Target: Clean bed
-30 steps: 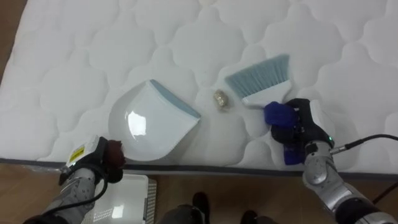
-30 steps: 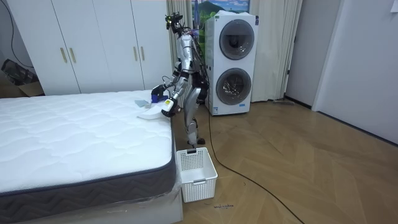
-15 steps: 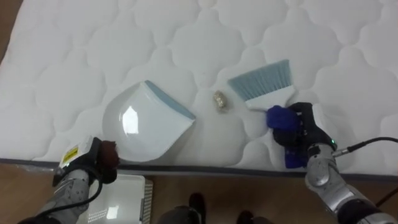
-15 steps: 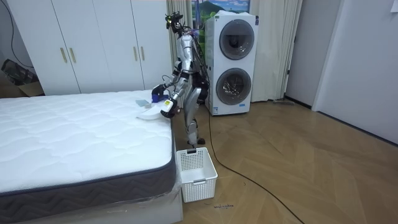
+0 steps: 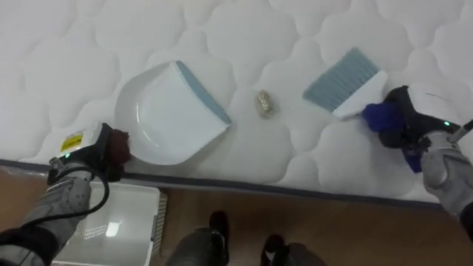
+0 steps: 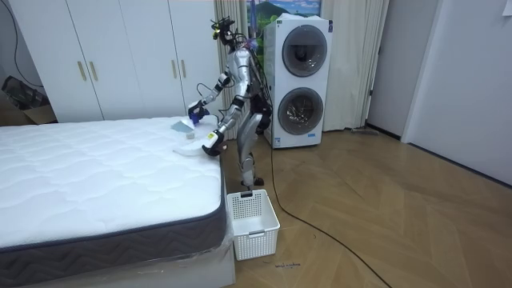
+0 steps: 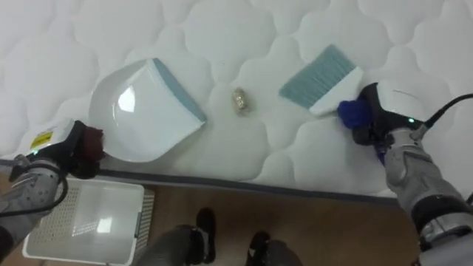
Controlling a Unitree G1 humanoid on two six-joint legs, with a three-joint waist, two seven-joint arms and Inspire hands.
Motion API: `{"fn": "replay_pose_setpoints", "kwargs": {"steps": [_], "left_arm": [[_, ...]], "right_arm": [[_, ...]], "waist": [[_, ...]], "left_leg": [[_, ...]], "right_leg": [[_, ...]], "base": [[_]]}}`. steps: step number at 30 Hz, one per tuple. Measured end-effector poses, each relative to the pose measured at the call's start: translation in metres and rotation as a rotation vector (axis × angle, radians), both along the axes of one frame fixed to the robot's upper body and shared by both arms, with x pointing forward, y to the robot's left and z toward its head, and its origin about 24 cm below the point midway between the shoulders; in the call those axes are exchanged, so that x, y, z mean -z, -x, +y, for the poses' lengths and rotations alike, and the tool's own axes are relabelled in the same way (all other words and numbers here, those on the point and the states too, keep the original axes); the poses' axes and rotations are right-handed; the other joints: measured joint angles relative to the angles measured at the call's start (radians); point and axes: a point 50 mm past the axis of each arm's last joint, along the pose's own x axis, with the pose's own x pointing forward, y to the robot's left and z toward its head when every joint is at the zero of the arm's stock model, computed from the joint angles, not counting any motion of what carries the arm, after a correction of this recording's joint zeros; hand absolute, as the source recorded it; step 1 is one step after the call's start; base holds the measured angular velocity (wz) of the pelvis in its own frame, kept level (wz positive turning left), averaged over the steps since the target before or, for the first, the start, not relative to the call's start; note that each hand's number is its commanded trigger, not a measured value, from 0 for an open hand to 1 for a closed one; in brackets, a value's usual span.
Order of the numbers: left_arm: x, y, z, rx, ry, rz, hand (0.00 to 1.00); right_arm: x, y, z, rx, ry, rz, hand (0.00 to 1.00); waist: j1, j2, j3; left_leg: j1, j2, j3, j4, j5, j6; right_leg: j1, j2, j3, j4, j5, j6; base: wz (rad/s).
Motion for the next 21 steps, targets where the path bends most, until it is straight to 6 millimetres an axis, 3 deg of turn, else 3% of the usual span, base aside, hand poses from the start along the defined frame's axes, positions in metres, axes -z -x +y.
{"fn": "replay_pose_setpoints", "kwargs": {"steps": [5,8,15,21], "left_arm": [[-0.012,-0.008,0.004,0.045,-0.065,-0.022,1.0],[-0.021,-0.009,0.012,0.076,-0.129,-0.031,1.0],[-0.032,-0.01,0.021,0.104,-0.184,-0.029,1.0],[-0.038,-0.011,0.023,0.153,-0.25,-0.03,1.0]], "right_arm": [[-0.021,-0.011,-0.005,-0.068,0.185,0.012,1.0],[-0.033,-0.021,0.001,-0.134,0.312,0.02,1.0],[-0.048,-0.03,0.013,-0.239,0.505,0.016,1.0],[-0.059,-0.035,0.026,-0.331,0.672,0.013,1.0]], "waist": [[0.013,-0.02,0.0004],[0.012,-0.036,0.0043],[0.006,-0.083,0.0022],[0.005,-0.088,0.0021]], "left_leg": [[-0.016,0.011,-0.002,0.006,0.0,-0.004],[-0.015,0.014,0.002,0.0,0.002,-0.006],[-0.014,0.017,0.003,-0.009,0.005,-0.01],[-0.013,0.022,-0.003,-0.009,0.005,-0.011]], "right_leg": [[-0.011,0.012,0.0,-0.008,0.009,-0.007],[-0.014,0.015,0.007,-0.009,0.011,-0.009],[-0.011,0.016,-0.005,-0.025,0.015,-0.014],[0.002,0.021,-0.019,-0.042,0.021,-0.015]], "base": [[-0.05],[-0.06],[0.0],[0.01]]}}
